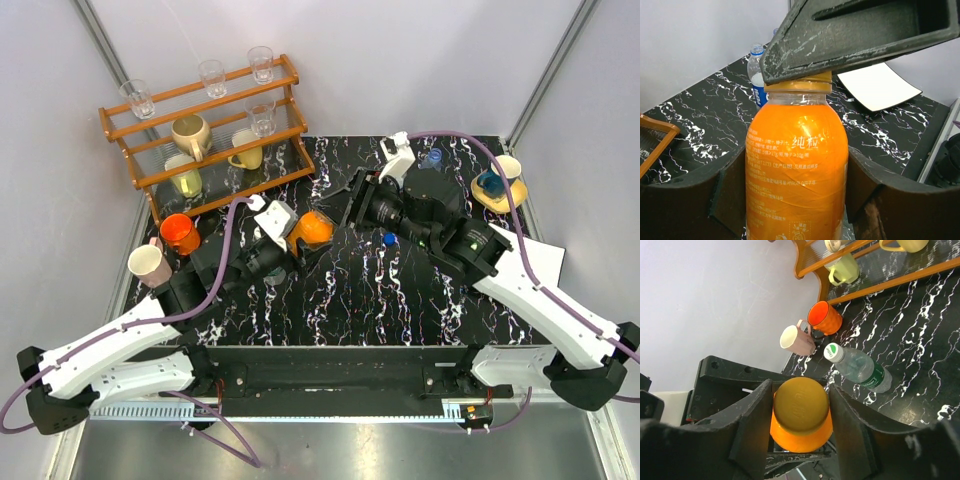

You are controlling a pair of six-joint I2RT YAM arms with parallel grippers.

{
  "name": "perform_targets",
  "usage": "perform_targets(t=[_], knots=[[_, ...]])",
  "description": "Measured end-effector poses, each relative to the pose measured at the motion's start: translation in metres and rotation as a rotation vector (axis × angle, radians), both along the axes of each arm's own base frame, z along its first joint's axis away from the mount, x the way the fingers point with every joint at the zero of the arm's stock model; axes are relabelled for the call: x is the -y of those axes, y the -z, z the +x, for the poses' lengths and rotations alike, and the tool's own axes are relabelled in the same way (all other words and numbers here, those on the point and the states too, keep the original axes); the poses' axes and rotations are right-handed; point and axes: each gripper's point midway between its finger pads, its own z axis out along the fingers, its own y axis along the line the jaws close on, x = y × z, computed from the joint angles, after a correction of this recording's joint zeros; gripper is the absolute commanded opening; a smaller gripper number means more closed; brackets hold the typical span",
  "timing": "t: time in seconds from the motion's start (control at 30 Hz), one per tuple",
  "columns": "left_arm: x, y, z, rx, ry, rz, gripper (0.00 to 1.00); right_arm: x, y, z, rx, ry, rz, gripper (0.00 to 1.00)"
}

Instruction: Unscrew the bottle caps

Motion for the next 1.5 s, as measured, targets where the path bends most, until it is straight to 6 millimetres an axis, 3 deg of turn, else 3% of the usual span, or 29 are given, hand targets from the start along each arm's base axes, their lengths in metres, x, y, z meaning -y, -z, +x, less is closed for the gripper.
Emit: perform_targets(t=[0.03, 0.07, 0.17, 0.33, 0.53, 0.7, 0.87, 1.07, 1.3, 1.5], knots=[[0.001, 0.0, 0.0, 0.001, 0.001, -0.001, 0.48, -0.001, 0.001, 0.0, -0.005, 0.0, 0.001, 0.42], [0.001, -0.001, 0.0, 0.001, 0.002, -0.002, 0.48, -0.001, 0.001, 0.0, -0.004, -0.001, -0.001, 0.26], [0.001, -0.002, 0.0, 0.007, 0.0, -0.004, 0.48, 0.0, 0.002, 0.002, 0.001, 0.009, -0.006, 0.0], [0.001, 0.001, -0.003, 0.009, 0.017, -0.002, 0.49, -0.001, 0.005, -0.001, 0.018, -0.014, 0.0, 0.0], [0.011, 0.0, -0.029, -0.055, 0.249, -0.036, 0.48, 0.002, -0.003, -0.031, 0.179, -0.19, -0.036, 0.0], [0.027, -0.018, -0.073, -0.164, 0.566, -0.126, 0.48, 0.013, -0.021, -0.075, 0.406, -0.401, -0.037, 0.0], [0.031, -0.036, -0.122, -0.245, 0.867, -0.186, 0.47, 0.017, -0.037, -0.122, 0.593, -0.64, 0.008, 0.0], [0.026, -0.043, -0.151, -0.32, 1.061, -0.195, 0.47, 0.019, -0.043, -0.155, 0.765, -0.842, 0.042, 0.0], [0.022, -0.037, -0.166, -0.392, 1.17, -0.184, 0.46, 0.021, -0.036, -0.172, 0.891, -0.988, 0.032, 0.0], [0.021, -0.034, -0.17, -0.422, 1.209, -0.176, 0.46, 0.02, -0.03, -0.173, 0.927, -1.045, -0.016, 0.01]])
